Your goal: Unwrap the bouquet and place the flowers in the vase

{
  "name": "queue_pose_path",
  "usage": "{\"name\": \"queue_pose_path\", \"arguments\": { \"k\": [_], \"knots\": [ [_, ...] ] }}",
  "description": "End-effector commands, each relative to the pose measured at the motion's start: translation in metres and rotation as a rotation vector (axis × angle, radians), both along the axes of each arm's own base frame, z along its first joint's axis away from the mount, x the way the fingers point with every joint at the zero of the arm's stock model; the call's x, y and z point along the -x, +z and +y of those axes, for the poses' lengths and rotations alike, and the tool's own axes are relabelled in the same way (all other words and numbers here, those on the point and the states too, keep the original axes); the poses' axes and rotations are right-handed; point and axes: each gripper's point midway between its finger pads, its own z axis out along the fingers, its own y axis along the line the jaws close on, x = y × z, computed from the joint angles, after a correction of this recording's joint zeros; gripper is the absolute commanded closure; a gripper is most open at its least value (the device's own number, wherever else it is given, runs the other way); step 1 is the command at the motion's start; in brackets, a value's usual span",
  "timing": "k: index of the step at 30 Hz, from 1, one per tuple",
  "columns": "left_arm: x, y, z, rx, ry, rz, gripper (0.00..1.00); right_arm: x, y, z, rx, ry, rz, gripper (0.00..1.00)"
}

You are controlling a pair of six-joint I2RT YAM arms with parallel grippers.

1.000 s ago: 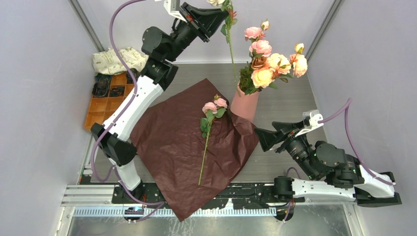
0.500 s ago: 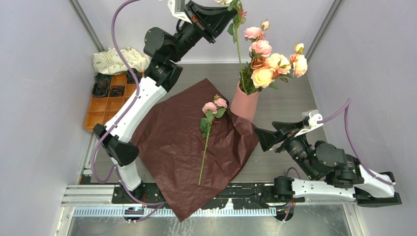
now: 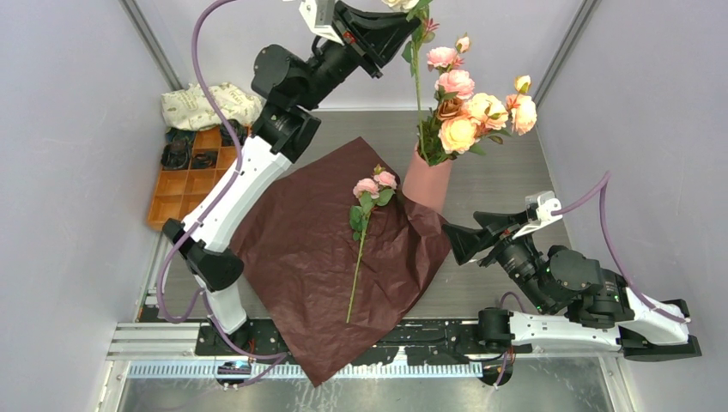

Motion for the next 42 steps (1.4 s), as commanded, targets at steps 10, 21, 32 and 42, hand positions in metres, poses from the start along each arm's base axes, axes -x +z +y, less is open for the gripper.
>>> {"name": "queue_pose_path", "arguments": {
  "k": [10,21,32,42],
  "knots": [
    [0.021,0.036,0.014,0.027,0.071,-0.132,1.00,0.000,0.015,0.008,-0.030,0.012,-0.018,0.14],
    [0.008,-0.044,-0.019,-0.062,0.029,-0.009,1.00,0.000,0.013,0.009,-0.032,0.012,-0.018,0.13],
    [0.011,-0.115,-0.051,-0.133,0.013,0.086,1.00,0.000,0.011,0.008,-0.038,0.011,-0.016,0.13],
    [0.005,-0.173,-0.057,-0.198,0.058,0.179,1.00,0.000,0.006,0.009,-0.034,0.011,-0.010,0.13]
  ]
}}
